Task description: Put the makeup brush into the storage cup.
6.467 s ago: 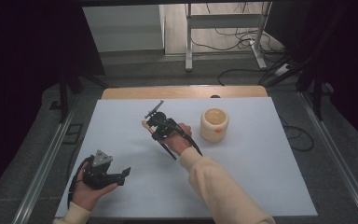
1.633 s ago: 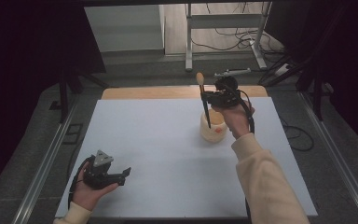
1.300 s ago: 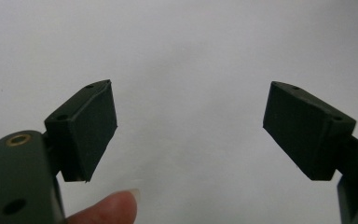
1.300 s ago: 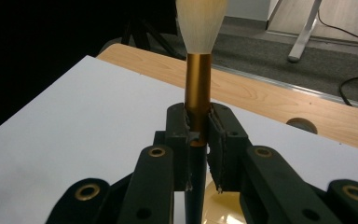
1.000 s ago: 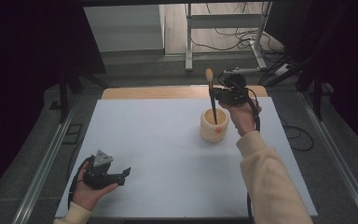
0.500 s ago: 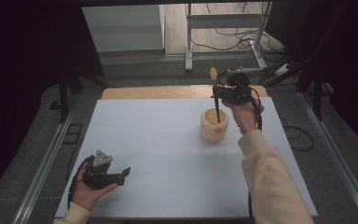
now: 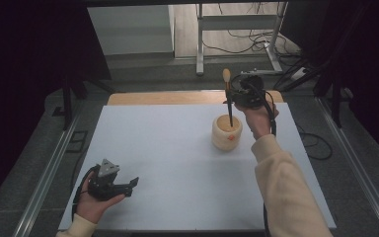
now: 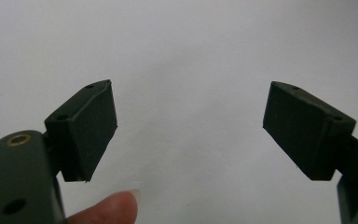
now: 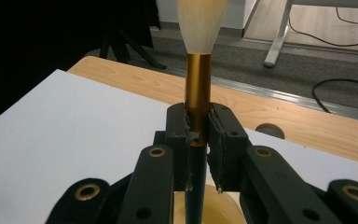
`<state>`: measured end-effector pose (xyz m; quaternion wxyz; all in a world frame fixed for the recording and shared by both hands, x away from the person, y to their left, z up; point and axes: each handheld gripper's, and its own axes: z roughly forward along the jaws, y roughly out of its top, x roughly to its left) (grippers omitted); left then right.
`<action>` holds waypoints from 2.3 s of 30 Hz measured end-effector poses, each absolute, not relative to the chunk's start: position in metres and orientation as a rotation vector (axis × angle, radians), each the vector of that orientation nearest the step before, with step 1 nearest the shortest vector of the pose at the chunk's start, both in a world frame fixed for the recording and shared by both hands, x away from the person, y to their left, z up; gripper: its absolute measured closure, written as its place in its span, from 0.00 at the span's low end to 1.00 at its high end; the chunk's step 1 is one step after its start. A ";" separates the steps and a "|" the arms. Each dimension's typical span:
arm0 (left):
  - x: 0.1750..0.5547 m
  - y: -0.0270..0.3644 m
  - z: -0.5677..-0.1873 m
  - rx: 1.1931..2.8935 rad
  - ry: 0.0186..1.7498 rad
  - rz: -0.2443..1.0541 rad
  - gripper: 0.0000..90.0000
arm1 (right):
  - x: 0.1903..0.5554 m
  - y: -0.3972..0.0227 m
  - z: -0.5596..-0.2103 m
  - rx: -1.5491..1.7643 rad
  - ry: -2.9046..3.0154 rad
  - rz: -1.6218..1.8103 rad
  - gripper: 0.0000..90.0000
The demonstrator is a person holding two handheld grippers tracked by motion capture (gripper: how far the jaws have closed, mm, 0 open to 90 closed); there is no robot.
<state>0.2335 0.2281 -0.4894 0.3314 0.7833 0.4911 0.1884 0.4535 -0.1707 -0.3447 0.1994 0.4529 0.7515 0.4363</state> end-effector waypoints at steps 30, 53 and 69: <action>0.234 0.228 -0.491 2.057 1.278 0.488 0.20 | 0.466 -0.168 -0.366 1.281 2.031 1.211 0.88; 0.234 0.228 -0.491 2.064 1.276 0.487 0.20 | 0.465 -0.172 -0.401 1.285 2.021 1.204 0.88; 0.234 0.228 -0.492 2.068 1.272 0.486 0.20 | 0.464 -0.167 -0.413 1.282 2.054 1.171 0.87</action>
